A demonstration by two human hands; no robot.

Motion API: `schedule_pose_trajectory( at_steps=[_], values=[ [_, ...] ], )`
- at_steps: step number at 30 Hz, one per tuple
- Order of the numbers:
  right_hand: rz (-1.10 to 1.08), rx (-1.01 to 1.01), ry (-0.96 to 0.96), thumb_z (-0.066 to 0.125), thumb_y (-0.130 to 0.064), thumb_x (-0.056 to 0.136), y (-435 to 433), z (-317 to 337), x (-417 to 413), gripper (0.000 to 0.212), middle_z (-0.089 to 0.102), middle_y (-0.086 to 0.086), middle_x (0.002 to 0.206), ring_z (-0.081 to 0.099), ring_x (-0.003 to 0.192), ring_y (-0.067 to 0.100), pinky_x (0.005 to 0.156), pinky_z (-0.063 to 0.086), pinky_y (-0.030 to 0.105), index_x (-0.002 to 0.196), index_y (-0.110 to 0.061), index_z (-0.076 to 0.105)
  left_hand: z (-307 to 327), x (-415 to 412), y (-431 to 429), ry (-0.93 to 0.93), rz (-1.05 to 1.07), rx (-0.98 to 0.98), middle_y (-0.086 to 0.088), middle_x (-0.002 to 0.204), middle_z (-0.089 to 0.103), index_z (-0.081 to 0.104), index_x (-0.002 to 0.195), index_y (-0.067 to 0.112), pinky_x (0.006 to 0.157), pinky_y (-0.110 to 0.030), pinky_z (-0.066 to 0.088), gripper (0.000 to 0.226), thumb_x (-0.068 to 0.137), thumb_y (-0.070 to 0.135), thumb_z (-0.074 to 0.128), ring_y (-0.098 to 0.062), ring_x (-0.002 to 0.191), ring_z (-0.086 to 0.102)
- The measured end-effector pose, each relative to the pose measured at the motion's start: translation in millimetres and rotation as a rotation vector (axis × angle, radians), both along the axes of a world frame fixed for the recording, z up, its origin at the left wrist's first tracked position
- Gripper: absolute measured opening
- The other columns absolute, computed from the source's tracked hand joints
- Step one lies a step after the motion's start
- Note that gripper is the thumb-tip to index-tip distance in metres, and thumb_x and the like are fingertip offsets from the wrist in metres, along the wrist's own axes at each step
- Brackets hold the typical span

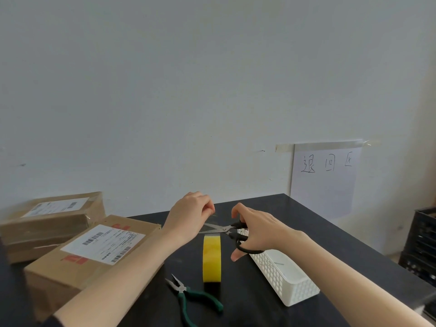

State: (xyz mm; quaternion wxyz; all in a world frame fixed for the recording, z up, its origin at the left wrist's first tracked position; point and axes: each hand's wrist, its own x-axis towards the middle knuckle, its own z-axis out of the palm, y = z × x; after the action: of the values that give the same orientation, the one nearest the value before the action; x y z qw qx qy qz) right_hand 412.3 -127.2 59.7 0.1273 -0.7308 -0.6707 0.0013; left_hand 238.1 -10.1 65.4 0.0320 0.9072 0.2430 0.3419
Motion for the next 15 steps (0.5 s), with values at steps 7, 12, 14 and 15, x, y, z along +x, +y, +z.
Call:
schedule_pose_trajectory(
  at_steps=[7,12,14,15],
  values=[
    [0.01,-0.017,-0.074,0.082,-0.066,0.054,-3.4,0.3,-2.8,0.094,0.045,-0.011,0.101,0.045,0.092,0.014,0.08,0.036,0.027,0.125,-0.025,0.036,6.4,0.3,1.9,-0.072,0.01,-0.01,0.009,0.094,0.06,0.064,0.091,0.021,0.075,-0.024,0.05,0.01,0.094,0.022,0.055,-0.007,0.087,0.054],
    [-0.042,0.003,-0.033,0.079,-0.064,0.061,-7.9,-5.9,-4.4,0.087,0.044,-0.01,0.101,0.043,0.092,0.015,0.079,0.035,0.027,0.124,-0.024,0.036,10.9,-2.6,5.5,-0.069,0.01,-0.006,0.009,0.093,0.059,0.064,0.089,0.022,0.074,-0.022,0.048,0.009,0.093,0.021,0.055,-0.008,0.087,0.055],
    [-0.072,0.014,0.022,0.077,-0.063,0.065,-9.1,-9.2,-4.2,0.08,0.05,-0.007,0.105,0.045,0.092,0.016,0.076,0.036,0.027,0.122,-0.024,0.037,8.9,-3.9,6.4,-0.068,0.016,-0.004,0.009,0.094,0.06,0.064,0.091,0.022,0.073,-0.017,0.046,0.009,0.093,0.022,0.055,-0.008,0.087,0.055],
    [-0.086,0.028,0.063,0.076,-0.062,0.067,-9.4,-11.3,-4.1,0.075,0.053,-0.005,0.106,0.046,0.091,0.016,0.073,0.036,0.025,0.119,-0.024,0.037,7.8,-4.9,6.7,-0.07,0.017,-0.007,0.009,0.094,0.06,0.064,0.09,0.022,0.073,-0.017,0.045,0.009,0.093,0.022,0.055,-0.008,0.086,0.055]
  ],
)
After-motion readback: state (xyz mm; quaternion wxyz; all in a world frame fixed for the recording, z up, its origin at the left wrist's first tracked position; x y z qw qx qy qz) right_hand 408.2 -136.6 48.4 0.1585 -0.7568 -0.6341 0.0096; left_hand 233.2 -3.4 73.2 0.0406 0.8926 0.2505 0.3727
